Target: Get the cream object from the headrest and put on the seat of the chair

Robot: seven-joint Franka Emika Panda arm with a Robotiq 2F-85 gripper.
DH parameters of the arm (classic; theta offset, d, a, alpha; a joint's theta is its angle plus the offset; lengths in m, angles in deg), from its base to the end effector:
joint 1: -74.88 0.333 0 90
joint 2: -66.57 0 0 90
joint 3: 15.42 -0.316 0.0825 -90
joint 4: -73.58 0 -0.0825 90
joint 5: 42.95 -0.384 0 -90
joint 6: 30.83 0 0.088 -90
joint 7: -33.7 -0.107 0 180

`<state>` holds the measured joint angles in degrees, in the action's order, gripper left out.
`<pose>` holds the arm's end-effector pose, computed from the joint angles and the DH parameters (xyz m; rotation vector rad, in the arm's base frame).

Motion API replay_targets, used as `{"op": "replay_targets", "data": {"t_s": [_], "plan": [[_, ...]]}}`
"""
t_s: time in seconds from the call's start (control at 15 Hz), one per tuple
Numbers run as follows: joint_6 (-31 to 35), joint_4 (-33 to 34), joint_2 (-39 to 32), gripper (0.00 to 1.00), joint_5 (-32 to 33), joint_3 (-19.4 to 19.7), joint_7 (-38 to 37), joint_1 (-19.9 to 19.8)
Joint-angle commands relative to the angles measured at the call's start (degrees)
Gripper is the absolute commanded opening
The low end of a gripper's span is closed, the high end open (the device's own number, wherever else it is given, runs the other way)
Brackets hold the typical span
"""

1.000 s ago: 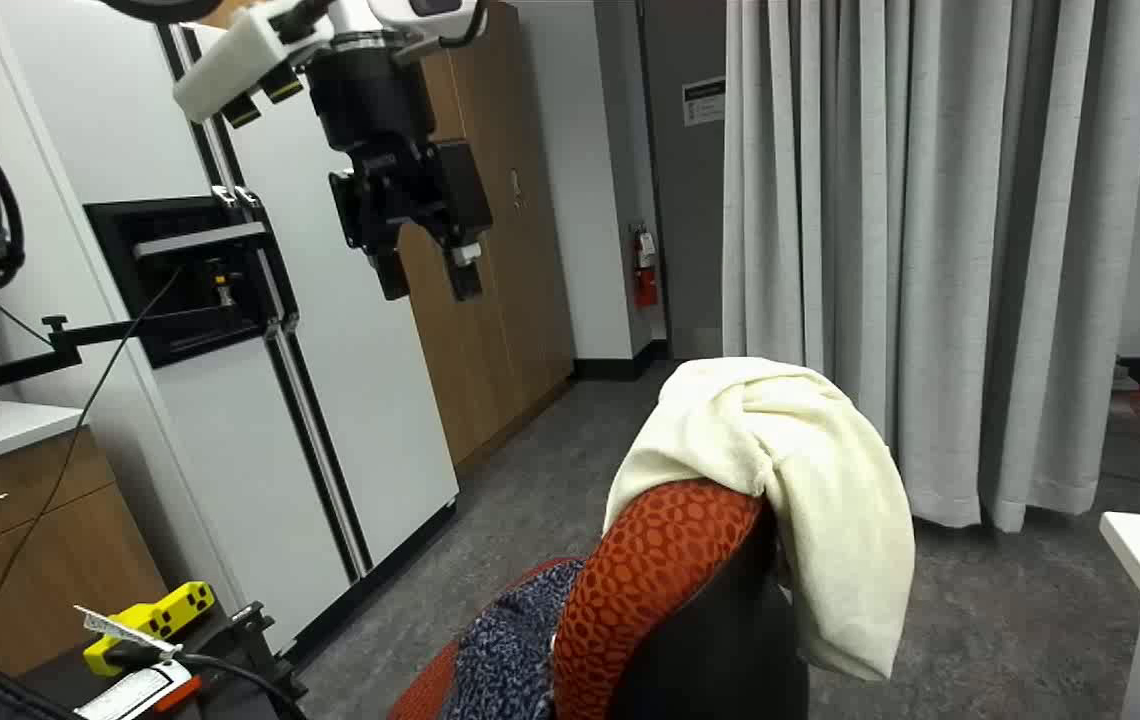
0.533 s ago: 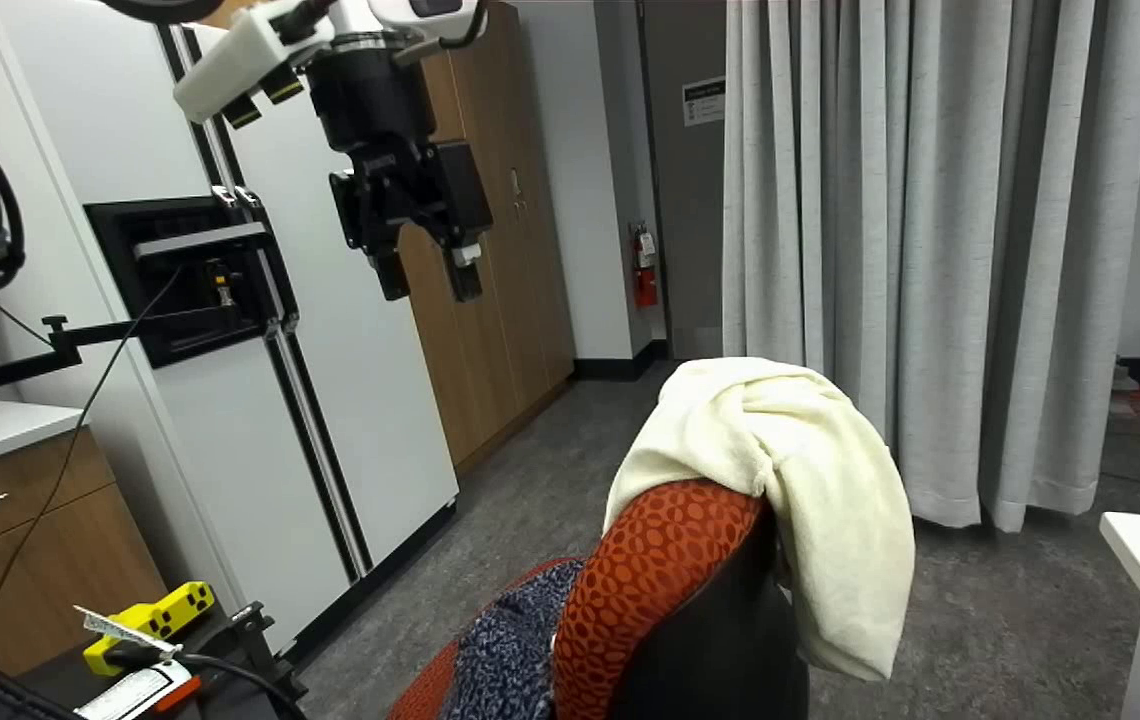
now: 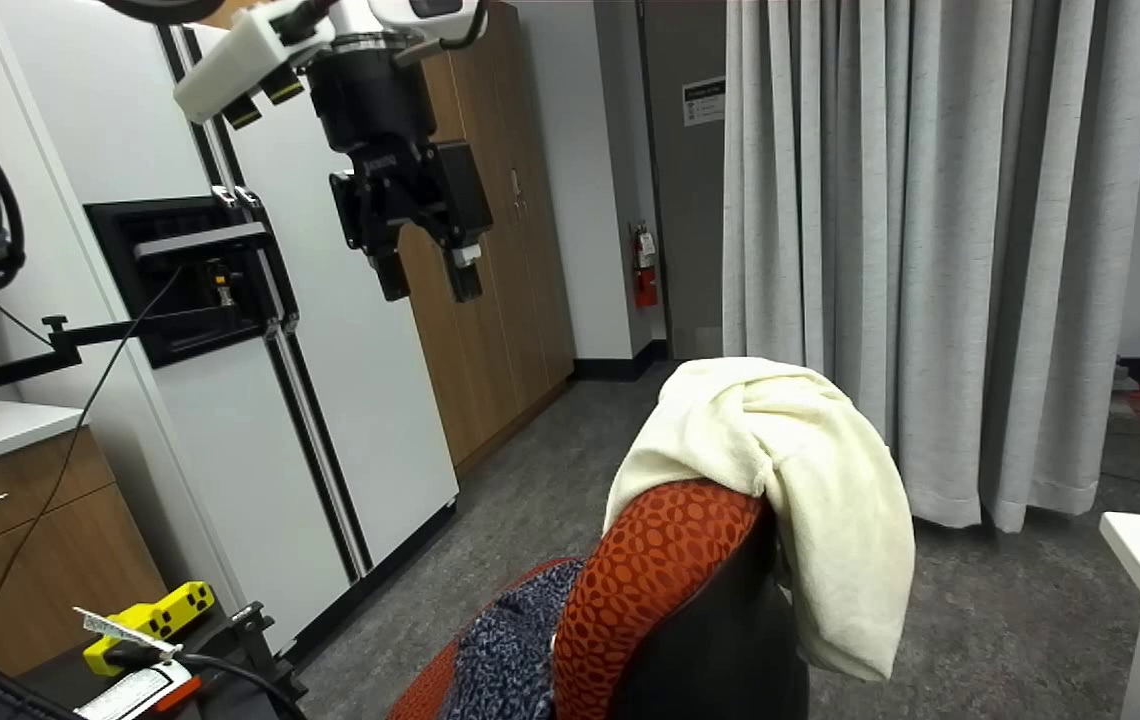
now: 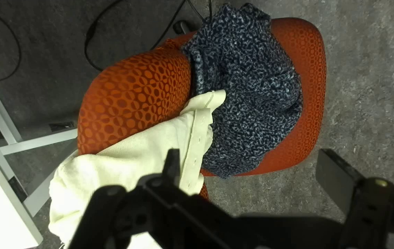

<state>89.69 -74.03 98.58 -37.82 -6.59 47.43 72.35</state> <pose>0.3737 -0.0803 0.4515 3.1204 0.1617 0.1264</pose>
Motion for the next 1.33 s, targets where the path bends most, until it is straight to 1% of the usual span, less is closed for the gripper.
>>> {"op": "replay_targets", "data": {"t_s": [0.0, 0.6, 1.0, 1.07, 1.13, 1.2, 1.27], "plan": [[-0.1, 0.1, 0.0, 1.00, -0.3, -0.4, 0.2, -0.4], [-0.9, 0.3, -0.2, 1.00, -0.1, -0.5, 0.2, -0.4], [-1.2, 0.4, -0.5, 1.00, 0.3, -1.2, -1.6, -0.9], [4.7, -4.7, -3.2, 1.00, -1.1, -5.8, -9.0, 1.2], [5.1, -5.1, -3.6, 1.00, -1.4, -6.7, -10.8, 1.4], [6.4, -5.9, -5.1, 1.00, -1.9, -8.6, -13.7, 2.2], [11.3, -6.6, -8.1, 1.00, -2.2, -10.2, -15.9, 3.1]]}}
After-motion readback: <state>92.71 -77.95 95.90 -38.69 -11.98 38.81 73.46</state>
